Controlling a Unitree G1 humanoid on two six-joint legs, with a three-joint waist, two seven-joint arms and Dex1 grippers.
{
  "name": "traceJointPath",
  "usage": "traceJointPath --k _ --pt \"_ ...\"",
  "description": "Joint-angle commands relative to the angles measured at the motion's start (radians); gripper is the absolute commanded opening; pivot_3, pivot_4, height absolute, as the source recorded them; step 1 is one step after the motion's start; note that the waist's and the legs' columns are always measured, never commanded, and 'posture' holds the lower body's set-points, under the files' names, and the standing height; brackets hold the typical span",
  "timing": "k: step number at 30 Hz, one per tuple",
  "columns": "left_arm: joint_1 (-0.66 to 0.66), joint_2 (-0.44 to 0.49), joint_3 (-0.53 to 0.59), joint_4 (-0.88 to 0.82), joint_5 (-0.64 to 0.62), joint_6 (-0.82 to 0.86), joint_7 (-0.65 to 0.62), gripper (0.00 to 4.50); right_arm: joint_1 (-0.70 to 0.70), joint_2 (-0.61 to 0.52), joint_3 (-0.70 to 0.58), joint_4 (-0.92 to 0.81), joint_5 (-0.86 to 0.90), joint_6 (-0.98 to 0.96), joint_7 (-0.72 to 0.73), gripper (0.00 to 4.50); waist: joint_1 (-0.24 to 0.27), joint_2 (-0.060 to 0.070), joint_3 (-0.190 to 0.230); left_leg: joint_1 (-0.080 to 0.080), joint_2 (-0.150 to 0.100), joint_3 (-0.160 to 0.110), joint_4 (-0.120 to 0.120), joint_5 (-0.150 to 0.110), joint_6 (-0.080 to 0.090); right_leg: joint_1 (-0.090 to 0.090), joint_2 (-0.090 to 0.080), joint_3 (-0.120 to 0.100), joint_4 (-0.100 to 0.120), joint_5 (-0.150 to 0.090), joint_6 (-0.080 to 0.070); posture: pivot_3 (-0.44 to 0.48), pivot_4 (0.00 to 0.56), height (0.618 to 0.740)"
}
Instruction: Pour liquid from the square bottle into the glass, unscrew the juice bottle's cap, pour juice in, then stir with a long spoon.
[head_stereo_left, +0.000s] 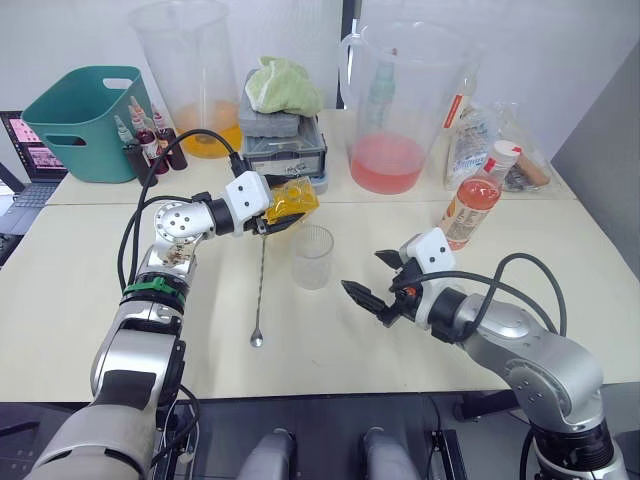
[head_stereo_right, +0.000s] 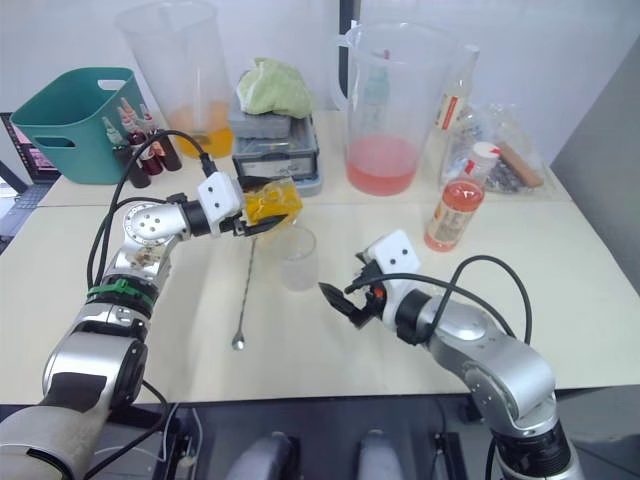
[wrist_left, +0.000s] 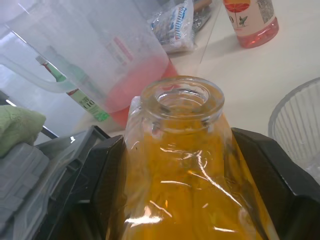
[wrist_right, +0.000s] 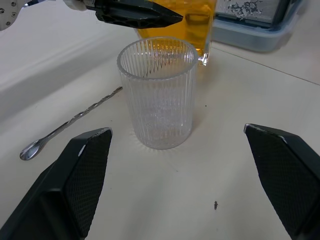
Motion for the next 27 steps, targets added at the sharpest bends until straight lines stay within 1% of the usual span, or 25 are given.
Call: traceJointPath --k 1,5,12,17,27 --pt "-0.086 0.006 0.010 -0.010 0.022 -0.132 0.071 2.79 -0.016 0.016 -0.012 -0.045 0.000 0.006 -0.014 4.50 -0.002 0.000 0.000 0.000 0.000 0.000 0.000 0.000 0.000 0.000 0.000 0.000 0.000 0.000 0.000 0.000 0.150 0.740" --pt "-0.107 0.009 -0.013 0.028 0.085 -0.224 0.141 2.79 -0.018 0.025 -0.014 -0.047 0.001 0.007 -0.019 4.50 -0.003 0.000 0.000 -0.001 -0.001 0.000 0.001 0.000 0.000 0.000 0.000 0.000 0.000 0.000 0.000 0.000 0.150 0.740" --pt "-0.129 0.026 -0.053 0.077 0.161 -0.321 0.205 2.79 -0.017 0.028 -0.013 -0.045 -0.001 0.009 -0.022 4.50 -0.011 0.000 0.000 -0.001 -0.001 -0.001 0.001 0.000 0.000 0.000 0.000 -0.001 0.000 0.000 0.001 0.000 0.150 0.740" --pt "-0.141 0.044 -0.080 0.086 0.233 -0.385 0.279 2.79 -0.018 0.031 -0.016 -0.047 0.003 0.011 -0.023 4.50 -0.014 0.000 0.000 -0.001 -0.001 -0.001 0.001 0.000 0.000 0.000 0.000 -0.001 0.001 0.000 0.001 0.000 0.150 0.740" --pt "-0.167 0.077 -0.143 0.110 0.396 -0.465 0.477 2.79 -0.026 0.035 -0.022 -0.049 0.014 0.014 -0.020 4.50 -0.014 0.000 0.000 -0.001 -0.001 -0.001 0.001 0.000 0.000 0.000 0.000 -0.001 0.001 0.000 0.001 0.000 0.150 0.740"
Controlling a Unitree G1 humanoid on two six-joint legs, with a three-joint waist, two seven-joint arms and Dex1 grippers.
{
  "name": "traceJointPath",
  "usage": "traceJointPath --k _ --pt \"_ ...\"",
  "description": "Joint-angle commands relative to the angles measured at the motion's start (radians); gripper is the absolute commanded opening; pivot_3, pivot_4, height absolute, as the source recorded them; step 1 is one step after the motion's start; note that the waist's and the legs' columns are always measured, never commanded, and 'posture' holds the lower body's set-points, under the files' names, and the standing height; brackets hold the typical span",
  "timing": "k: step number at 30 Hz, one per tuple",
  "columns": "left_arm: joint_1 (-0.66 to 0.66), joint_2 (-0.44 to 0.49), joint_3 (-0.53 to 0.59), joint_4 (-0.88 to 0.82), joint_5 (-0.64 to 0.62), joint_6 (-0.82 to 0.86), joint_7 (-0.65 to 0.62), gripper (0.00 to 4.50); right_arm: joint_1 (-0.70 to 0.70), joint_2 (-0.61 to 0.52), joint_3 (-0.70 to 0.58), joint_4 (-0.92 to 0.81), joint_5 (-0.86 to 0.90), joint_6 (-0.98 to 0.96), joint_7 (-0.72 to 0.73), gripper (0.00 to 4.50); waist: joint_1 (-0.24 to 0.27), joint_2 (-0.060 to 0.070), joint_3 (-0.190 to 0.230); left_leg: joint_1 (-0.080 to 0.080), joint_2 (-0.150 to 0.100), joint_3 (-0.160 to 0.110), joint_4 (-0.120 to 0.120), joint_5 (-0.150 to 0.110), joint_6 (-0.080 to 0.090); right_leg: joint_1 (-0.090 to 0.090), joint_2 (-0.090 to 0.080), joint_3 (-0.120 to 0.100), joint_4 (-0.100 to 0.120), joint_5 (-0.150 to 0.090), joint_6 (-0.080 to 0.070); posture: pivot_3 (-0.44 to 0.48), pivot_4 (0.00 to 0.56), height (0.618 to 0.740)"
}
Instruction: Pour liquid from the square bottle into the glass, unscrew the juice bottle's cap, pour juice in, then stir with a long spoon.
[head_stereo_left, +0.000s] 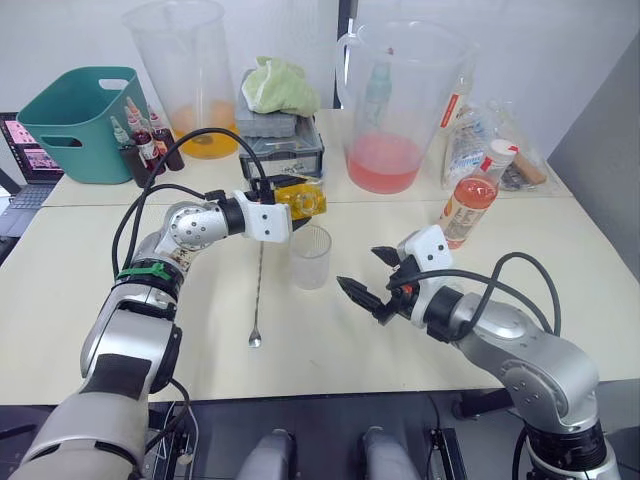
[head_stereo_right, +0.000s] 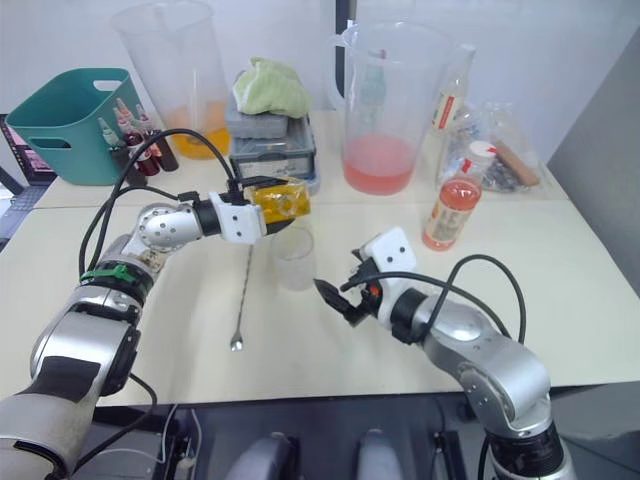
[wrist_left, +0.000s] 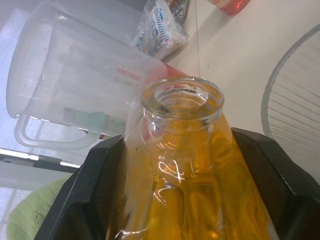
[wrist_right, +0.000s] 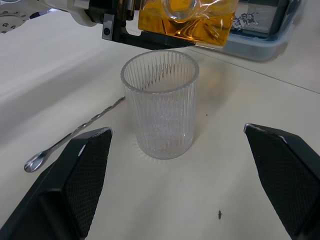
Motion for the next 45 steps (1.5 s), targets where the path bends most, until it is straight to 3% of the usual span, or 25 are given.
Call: traceJointPath --k 1,6,13,45 --pt "-0.072 0.033 0.003 -0.040 0.043 -0.059 0.136 2.79 -0.012 0.005 -0.023 -0.038 0.012 0.011 0.000 4.50 0.000 0.000 0.000 0.000 0.000 0.000 0.000 0.000 0.000 0.000 0.000 0.000 0.000 0.000 0.000 0.000 0.150 0.740" --pt "-0.084 0.058 -0.048 -0.038 0.164 -0.082 0.281 2.79 -0.013 0.006 -0.026 -0.038 0.015 0.012 0.001 4.50 -0.001 0.000 0.000 0.000 0.000 0.000 0.000 0.000 0.000 0.000 0.000 0.000 0.001 0.000 0.000 0.000 0.150 0.740" --pt "-0.099 0.064 -0.085 -0.030 0.223 -0.087 0.389 2.79 -0.017 0.008 -0.030 -0.036 0.021 0.013 0.002 4.50 0.000 0.000 0.000 0.000 -0.001 0.000 0.000 0.000 0.000 0.000 0.000 0.000 0.001 0.000 0.000 0.000 0.150 0.740" --pt "-0.168 0.105 -0.222 -0.025 0.436 -0.056 0.715 2.79 -0.026 0.048 -0.049 -0.050 0.041 0.034 0.000 4.50 -0.002 0.000 0.000 -0.001 -0.001 0.000 0.000 0.000 -0.001 -0.001 0.000 0.000 0.002 0.000 0.000 0.000 0.150 0.740"
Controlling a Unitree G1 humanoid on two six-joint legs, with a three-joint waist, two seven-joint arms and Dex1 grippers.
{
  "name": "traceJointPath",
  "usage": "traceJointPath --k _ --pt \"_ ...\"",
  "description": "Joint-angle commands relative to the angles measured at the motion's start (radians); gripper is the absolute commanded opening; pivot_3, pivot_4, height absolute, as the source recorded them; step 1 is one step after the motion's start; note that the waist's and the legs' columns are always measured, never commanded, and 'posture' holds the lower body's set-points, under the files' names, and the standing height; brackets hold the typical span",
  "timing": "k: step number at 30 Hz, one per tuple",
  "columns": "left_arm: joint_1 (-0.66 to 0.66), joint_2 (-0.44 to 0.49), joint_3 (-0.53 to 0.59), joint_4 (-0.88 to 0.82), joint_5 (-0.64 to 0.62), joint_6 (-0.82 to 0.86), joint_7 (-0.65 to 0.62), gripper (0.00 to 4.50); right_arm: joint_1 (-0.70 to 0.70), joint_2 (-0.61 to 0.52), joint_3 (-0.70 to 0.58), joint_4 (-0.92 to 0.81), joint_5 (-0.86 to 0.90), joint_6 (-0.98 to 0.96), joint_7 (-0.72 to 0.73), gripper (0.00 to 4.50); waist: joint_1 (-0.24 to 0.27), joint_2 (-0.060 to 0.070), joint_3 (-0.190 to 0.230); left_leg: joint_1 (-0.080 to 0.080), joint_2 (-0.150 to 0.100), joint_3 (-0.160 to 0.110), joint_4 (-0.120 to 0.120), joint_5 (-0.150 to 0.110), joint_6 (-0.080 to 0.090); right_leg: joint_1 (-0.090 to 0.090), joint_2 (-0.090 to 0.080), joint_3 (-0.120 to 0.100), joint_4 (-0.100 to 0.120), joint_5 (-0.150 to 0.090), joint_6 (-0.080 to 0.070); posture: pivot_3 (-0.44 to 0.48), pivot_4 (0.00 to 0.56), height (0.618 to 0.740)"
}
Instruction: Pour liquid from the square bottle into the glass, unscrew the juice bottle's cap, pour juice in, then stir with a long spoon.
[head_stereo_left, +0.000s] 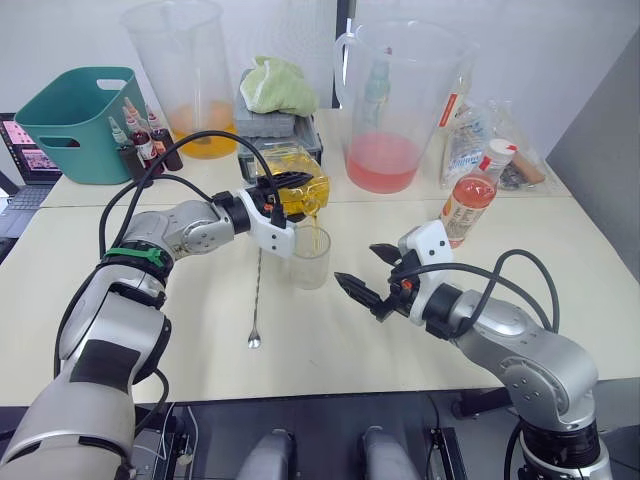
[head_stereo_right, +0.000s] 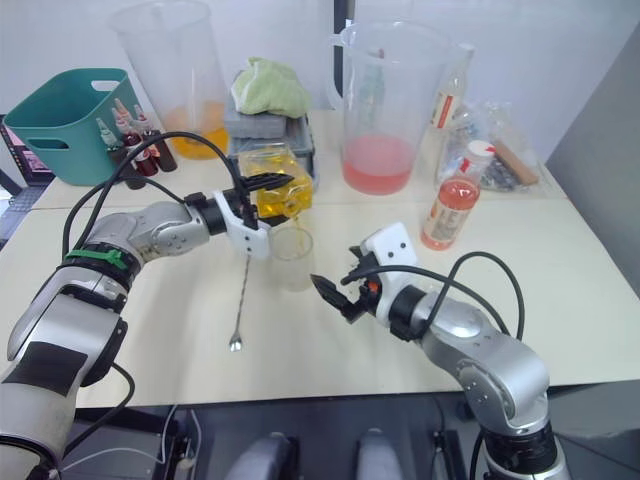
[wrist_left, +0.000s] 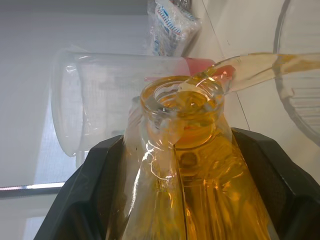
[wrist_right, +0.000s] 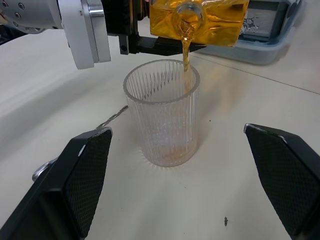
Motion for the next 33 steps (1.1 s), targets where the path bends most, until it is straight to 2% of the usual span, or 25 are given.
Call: traceJointPath --k 1,7,11,14,27,33 --pt "-0.078 0.023 0.028 -0.034 -0.026 -0.010 0.070 2.79 -0.014 0.007 -0.020 -0.047 0.020 -0.002 0.000 4.50 0.000 0.000 0.000 0.000 0.000 0.000 0.000 0.000 0.000 0.000 0.000 0.000 0.000 0.000 0.000 0.000 0.150 0.740" --pt "-0.081 0.024 0.015 -0.029 -0.028 -0.005 0.079 2.79 -0.011 0.008 -0.019 -0.049 0.020 -0.001 0.001 4.50 0.000 0.000 0.000 0.000 0.000 0.000 0.000 0.000 0.000 0.000 0.000 0.000 0.000 0.000 0.000 0.000 0.150 0.740" --pt "-0.053 -0.018 0.068 0.033 -0.172 -0.006 -0.061 2.79 -0.006 0.006 -0.019 -0.050 0.019 -0.002 0.002 4.50 0.000 0.000 0.000 0.000 0.000 0.000 0.000 0.000 0.000 0.000 0.000 0.000 0.000 0.000 0.000 0.000 0.150 0.740" --pt "-0.040 -0.027 0.083 0.039 -0.234 -0.010 -0.129 2.79 -0.003 0.004 -0.020 -0.051 0.019 -0.001 0.003 4.50 -0.002 0.000 0.000 0.000 0.000 0.000 0.000 0.000 0.000 0.000 0.000 0.000 0.001 0.000 0.000 0.000 0.150 0.740" --pt "-0.011 -0.028 0.120 0.019 -0.353 0.009 -0.262 2.79 -0.005 -0.005 -0.023 -0.030 0.008 -0.006 0.018 4.50 -0.002 0.000 0.000 -0.001 0.000 0.000 0.002 0.000 0.000 0.000 0.000 0.000 0.001 0.000 0.000 0.000 0.150 0.740" --pt "0.005 -0.035 0.219 -0.021 -0.547 0.074 -0.433 2.79 -0.013 -0.005 -0.021 -0.025 0.005 -0.011 0.026 4.50 -0.003 0.000 0.000 -0.001 0.000 0.000 0.003 0.000 0.000 -0.001 0.000 0.000 0.001 0.000 0.000 0.000 0.150 0.740"
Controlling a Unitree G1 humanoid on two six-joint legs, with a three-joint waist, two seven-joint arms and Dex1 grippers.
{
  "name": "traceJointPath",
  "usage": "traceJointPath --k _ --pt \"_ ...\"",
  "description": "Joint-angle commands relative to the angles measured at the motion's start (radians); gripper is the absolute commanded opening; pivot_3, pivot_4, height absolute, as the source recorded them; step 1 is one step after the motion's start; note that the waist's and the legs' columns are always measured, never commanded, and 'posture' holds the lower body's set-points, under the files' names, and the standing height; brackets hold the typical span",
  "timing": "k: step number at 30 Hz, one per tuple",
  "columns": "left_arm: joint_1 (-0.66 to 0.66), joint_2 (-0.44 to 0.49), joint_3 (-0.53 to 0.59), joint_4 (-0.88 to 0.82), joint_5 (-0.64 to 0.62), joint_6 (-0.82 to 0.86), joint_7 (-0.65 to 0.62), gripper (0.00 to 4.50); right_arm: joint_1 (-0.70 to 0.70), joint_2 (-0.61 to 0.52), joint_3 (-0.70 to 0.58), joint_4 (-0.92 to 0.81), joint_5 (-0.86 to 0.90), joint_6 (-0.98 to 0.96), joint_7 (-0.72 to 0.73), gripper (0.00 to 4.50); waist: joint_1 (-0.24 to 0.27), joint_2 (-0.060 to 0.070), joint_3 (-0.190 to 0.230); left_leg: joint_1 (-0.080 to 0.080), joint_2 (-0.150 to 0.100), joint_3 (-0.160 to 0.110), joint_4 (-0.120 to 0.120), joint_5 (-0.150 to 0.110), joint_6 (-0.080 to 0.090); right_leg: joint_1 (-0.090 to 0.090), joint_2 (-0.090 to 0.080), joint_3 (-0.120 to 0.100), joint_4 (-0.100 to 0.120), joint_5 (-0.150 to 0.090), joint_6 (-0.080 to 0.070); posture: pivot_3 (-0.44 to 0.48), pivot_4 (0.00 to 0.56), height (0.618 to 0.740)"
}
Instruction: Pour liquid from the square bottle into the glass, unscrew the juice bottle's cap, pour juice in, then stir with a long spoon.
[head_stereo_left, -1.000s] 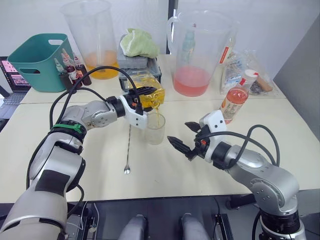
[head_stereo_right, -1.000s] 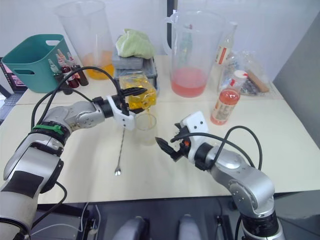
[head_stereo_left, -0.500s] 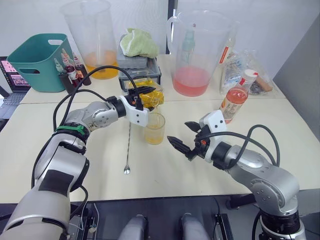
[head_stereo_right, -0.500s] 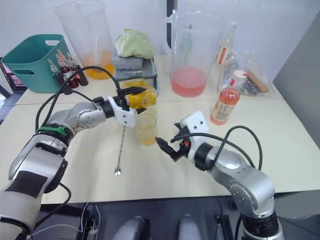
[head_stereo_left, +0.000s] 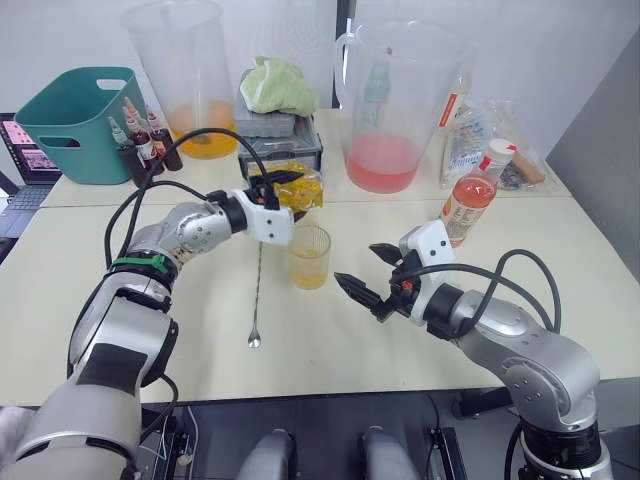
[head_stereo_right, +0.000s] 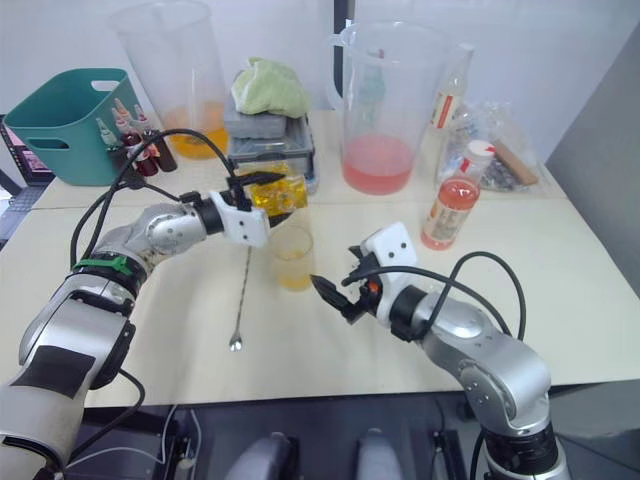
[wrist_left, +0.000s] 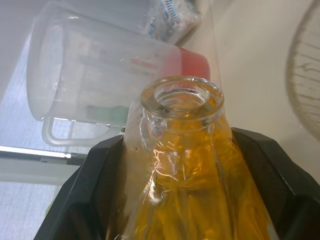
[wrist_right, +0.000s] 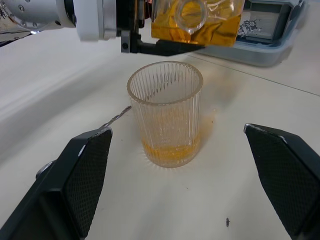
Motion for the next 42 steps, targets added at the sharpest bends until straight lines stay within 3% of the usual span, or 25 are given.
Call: traceJointPath --k 1,5,8,11,16,22,31,42 --pt "-0.021 0.009 0.108 -0.097 -0.161 0.033 -0.066 2.79 -0.016 -0.003 -0.017 -0.021 0.006 -0.011 0.009 4.50 -0.001 0.000 0.000 0.000 0.000 0.000 0.000 0.000 0.000 0.000 0.000 0.000 0.000 0.000 0.000 0.000 0.150 0.740" --pt "0.035 0.010 0.215 -0.210 -0.347 0.211 -0.200 2.79 -0.028 -0.002 -0.017 -0.018 0.009 -0.011 0.019 4.50 -0.005 0.000 0.000 0.000 0.000 0.000 0.001 0.000 0.000 0.000 0.000 0.000 0.001 0.000 0.000 0.000 0.150 0.740" --pt "0.071 0.008 0.259 -0.299 -0.411 0.314 -0.248 2.79 -0.030 -0.003 -0.016 -0.018 0.009 -0.011 0.024 4.50 -0.012 0.000 0.000 0.000 0.001 0.000 0.002 0.000 0.000 0.000 0.000 0.000 0.003 0.000 0.000 0.000 0.150 0.740" --pt "0.148 0.036 0.342 -0.470 -0.515 0.587 -0.280 2.79 -0.031 -0.015 -0.017 -0.020 0.011 -0.009 0.037 4.50 -0.016 0.000 0.000 0.000 0.000 -0.001 0.003 0.000 0.000 0.000 0.000 0.000 0.004 0.000 0.000 0.000 0.150 0.740" --pt "0.277 0.073 0.468 -0.776 -0.633 1.023 -0.236 2.79 -0.032 -0.035 -0.022 -0.015 0.013 -0.007 0.058 4.50 -0.028 0.000 0.000 0.000 0.002 -0.001 0.003 0.000 0.000 -0.002 0.001 0.001 0.005 0.000 0.000 0.000 0.150 0.740" --pt "0.417 0.077 0.606 -1.059 -0.728 1.421 -0.129 2.79 -0.042 -0.047 -0.023 -0.009 0.029 0.000 0.086 4.50 -0.023 0.000 0.000 0.000 0.002 -0.001 0.004 0.000 0.000 -0.002 0.001 0.002 0.006 0.000 0.000 0.000 0.150 0.740" --pt "0.577 0.051 0.711 -1.277 -0.803 1.663 -0.042 2.79 -0.033 -0.067 -0.038 -0.017 0.074 0.011 0.121 4.50 -0.002 0.000 0.000 0.000 0.001 0.000 0.004 0.000 0.000 -0.001 0.000 0.002 0.005 0.000 0.000 0.000 0.150 0.740" --pt "0.669 -0.047 0.732 -1.281 -0.820 1.686 0.047 2.79 -0.046 -0.083 -0.034 -0.013 0.107 0.026 0.130 4.50 0.012 -0.001 -0.001 0.002 0.001 0.001 0.004 -0.001 0.001 0.001 -0.001 0.003 -0.002 0.000 0.000 0.000 0.150 0.740"
